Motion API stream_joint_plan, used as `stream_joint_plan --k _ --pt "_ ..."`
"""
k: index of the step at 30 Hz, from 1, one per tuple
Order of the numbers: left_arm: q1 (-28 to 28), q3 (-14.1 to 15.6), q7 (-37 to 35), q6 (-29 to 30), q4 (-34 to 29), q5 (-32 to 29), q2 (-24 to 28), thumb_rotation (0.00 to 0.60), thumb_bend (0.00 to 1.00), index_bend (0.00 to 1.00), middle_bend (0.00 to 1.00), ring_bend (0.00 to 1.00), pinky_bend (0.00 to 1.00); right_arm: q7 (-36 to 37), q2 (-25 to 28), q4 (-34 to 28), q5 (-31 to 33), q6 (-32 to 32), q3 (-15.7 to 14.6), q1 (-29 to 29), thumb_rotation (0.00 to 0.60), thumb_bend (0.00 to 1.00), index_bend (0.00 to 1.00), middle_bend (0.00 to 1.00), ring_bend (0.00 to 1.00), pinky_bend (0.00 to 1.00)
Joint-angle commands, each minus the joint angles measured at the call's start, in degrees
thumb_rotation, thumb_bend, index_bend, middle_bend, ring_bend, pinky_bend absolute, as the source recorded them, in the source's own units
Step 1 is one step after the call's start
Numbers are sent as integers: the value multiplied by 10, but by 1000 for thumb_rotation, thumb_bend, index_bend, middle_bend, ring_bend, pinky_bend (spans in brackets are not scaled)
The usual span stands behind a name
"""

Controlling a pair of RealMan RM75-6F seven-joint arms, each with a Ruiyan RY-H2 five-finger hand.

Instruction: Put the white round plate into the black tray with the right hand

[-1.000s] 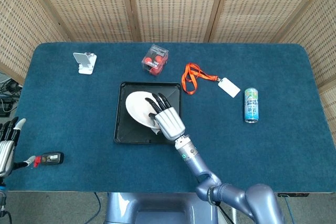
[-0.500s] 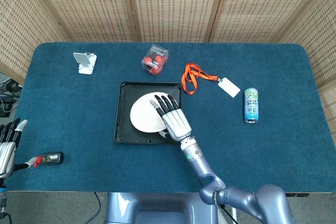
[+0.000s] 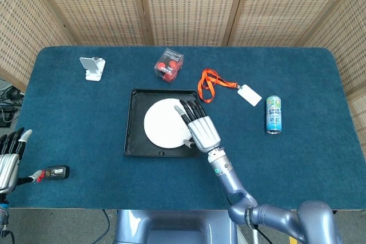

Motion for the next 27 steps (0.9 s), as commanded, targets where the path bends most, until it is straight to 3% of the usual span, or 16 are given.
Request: stream_joint_plan --k 1,8,20,27 --pt "0 0 0 0 0 0 0 600 0 0 0 0 0 -2 9 -10 1 6 -2 -7 600 0 36 0 0 0" --pt "1 1 2 4 -1 4 -1 600 0 0 0 0 0 1 69 -57 -21 46 -31 -49 600 0 36 0 0 0" --pt "4 8 30 22 -7 27 -8 600 0 0 0 0 0 61 241 -149 -71 163 -139 -197 600 0 29 0 0 0" --pt "9 11 54 34 -9 35 -11 600 0 0 0 0 0 69 311 -179 -73 186 -195 -269 600 0 10 0 0 0"
